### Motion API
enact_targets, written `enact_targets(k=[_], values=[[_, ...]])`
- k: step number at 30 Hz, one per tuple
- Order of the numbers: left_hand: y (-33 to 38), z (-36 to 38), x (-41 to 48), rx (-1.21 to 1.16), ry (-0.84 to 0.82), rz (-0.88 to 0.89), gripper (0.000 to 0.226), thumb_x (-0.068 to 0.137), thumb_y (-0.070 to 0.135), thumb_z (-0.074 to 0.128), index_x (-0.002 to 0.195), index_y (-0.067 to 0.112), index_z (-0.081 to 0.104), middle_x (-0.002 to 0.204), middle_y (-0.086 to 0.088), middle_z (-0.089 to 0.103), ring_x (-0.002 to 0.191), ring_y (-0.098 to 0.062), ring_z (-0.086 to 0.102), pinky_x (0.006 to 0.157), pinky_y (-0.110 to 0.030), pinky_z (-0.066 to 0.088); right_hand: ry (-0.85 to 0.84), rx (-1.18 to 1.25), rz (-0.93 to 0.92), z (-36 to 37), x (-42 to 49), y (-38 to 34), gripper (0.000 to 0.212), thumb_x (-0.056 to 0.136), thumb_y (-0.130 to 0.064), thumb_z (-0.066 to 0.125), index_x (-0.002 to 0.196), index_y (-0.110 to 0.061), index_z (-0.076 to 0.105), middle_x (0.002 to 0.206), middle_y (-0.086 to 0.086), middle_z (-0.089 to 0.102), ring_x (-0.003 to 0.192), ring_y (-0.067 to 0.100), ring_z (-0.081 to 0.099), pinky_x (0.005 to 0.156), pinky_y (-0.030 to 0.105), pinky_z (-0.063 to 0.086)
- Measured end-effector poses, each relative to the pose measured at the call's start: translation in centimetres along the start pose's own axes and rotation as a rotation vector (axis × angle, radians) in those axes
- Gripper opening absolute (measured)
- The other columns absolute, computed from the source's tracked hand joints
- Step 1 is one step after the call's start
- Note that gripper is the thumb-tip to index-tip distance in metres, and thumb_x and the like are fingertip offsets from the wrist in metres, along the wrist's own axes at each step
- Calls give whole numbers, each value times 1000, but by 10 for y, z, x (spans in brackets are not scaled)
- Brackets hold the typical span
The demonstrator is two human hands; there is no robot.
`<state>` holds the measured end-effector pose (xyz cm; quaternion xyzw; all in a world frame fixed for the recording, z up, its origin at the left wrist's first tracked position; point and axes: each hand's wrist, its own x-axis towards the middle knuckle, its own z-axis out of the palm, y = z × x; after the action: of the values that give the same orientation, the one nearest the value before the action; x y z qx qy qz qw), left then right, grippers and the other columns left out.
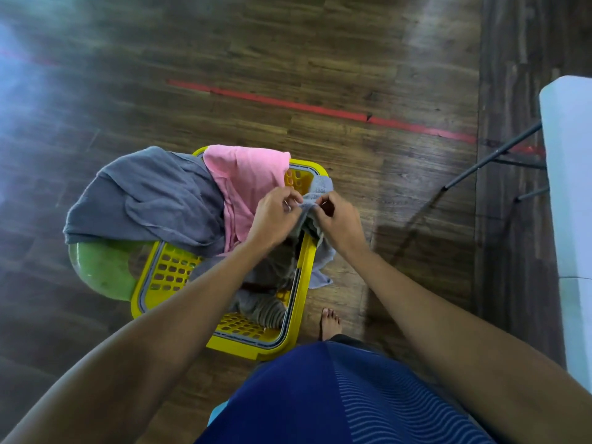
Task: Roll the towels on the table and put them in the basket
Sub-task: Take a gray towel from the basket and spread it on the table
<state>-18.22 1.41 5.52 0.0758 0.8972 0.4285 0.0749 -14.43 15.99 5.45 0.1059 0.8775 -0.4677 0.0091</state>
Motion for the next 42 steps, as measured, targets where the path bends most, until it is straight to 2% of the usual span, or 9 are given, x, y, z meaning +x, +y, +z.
enact_targets(k=[5, 10, 18, 24, 27, 30, 34, 37, 42], values=[[7, 7, -9, 87, 59, 74, 26, 76, 16, 66, 102, 15, 68, 95, 1, 64, 88, -18, 61, 80, -28, 47, -33, -14, 20, -12, 14, -20, 8, 88, -23, 67, 82, -21, 61, 82, -8, 61, 82, 11, 55, 66, 14, 30], [28, 7, -7, 91, 192, 113, 14, 81, 8, 60, 89, 9, 70, 87, -1, 63, 81, -21, 59, 70, -33, 47, -16, -11, 20, -26, 18, -37, 11, 87, -26, 68, 78, -19, 65, 73, -6, 64, 73, 9, 58, 61, 14, 33], [29, -2, -6, 202, 284, 68, 18, 83, 4, 56, 94, 5, 70, 93, -9, 63, 91, -29, 55, 82, -35, 44, 12, -50, -26, -45, 9, -43, 11, 87, -25, 66, 87, -15, 70, 81, -3, 68, 77, 10, 57, 58, 12, 33], [22, -6, -16, 226, 219, 34, 13, 88, 5, 53, 87, 7, 66, 83, -10, 67, 75, -27, 62, 64, -30, 39, -13, -16, -60, -49, -3, -47, 10, 87, -24, 66, 86, -14, 70, 82, -4, 68, 77, 7, 56, 61, 3, 35], [20, -15, -18, 206, 290, -39, 15, 87, 6, 53, 87, 8, 68, 80, -2, 66, 73, -21, 60, 62, -28, 36, 13, 10, -64, -56, -6, -43, 7, 88, -24, 66, 83, -18, 66, 83, -4, 67, 77, 7, 55, 63, 4, 36], [22, -26, -13, 154, 320, -59, 16, 86, 4, 51, 84, 8, 66, 79, -12, 68, 76, -31, 62, 62, -30, 33, 21, 6, -58, -64, -6, -35, 9, 89, -25, 65, 85, -17, 66, 86, -5, 68, 79, 8, 57, 65, 10, 37], [38, -39, -2, 32, 203, 59, 21, 90, 0, 46, 93, 4, 66, 93, -12, 71, 90, -27, 64, 72, -27, 39, 74, 1, -5, -75, -2, -24, 9, 89, -24, 65, 85, -16, 66, 78, -8, 63, 72, 5, 53, 62, 9, 35], [59, -50, 5, -60, 100, 135, 23, 91, 0, 42, 90, 10, 62, 93, -3, 69, 91, -16, 60, 79, -22, 42, 49, -28, 21, -74, 1, -23, 9, 88, -25, 64, 86, -16, 65, 81, -7, 63, 75, 8, 55, 69, 22, 36], [89, -56, 12, 38, -2, 240, 23, 89, 1, 45, 85, 16, 62, 87, 6, 65, 83, -3, 55, 70, -7, 38, -59, 93, -111, -57, 3, -48, 12, 85, -24, 70, 95, -19, 65, 93, -6, 67, 86, 9, 61, 77, 23, 45]])
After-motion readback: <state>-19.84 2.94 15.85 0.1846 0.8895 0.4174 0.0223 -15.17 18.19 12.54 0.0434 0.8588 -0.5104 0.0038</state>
